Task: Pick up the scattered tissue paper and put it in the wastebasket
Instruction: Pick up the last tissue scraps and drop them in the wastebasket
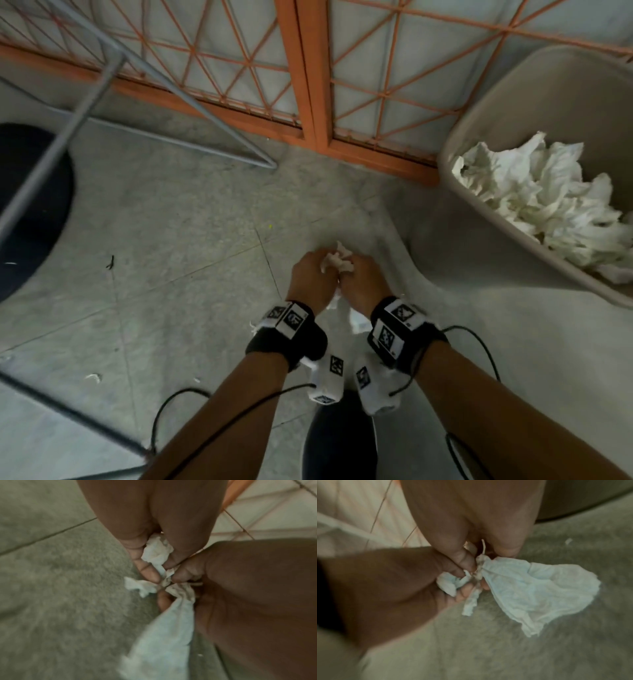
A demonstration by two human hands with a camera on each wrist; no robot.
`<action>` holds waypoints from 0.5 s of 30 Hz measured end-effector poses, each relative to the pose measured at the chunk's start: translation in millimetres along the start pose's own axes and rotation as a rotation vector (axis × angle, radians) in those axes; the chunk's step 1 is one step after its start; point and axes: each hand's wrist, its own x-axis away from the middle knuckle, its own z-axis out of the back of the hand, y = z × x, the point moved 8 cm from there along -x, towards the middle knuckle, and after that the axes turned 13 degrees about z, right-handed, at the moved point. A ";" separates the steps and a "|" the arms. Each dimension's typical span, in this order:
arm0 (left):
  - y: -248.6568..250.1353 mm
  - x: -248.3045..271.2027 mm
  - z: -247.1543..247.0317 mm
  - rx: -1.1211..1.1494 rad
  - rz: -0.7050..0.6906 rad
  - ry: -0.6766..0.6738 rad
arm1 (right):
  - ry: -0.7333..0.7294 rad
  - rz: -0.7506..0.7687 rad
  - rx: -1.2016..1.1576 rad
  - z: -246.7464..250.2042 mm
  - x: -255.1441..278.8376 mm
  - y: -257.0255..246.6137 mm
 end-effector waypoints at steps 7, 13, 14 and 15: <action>14.8 57.8 0.5 0.287 -0.068 -0.269 | -0.039 -0.112 -0.439 44.7 55.2 -16.5; 60.7 113.8 20.4 0.142 -0.361 -0.085 | -0.163 -0.077 -0.589 81.9 90.1 -45.8; 65.6 117.9 22.6 0.125 -0.391 -0.025 | -0.176 -0.081 -0.632 83.5 97.1 -48.2; 70.4 121.9 23.5 0.121 -0.404 0.009 | -0.179 -0.086 -0.654 85.6 102.8 -48.8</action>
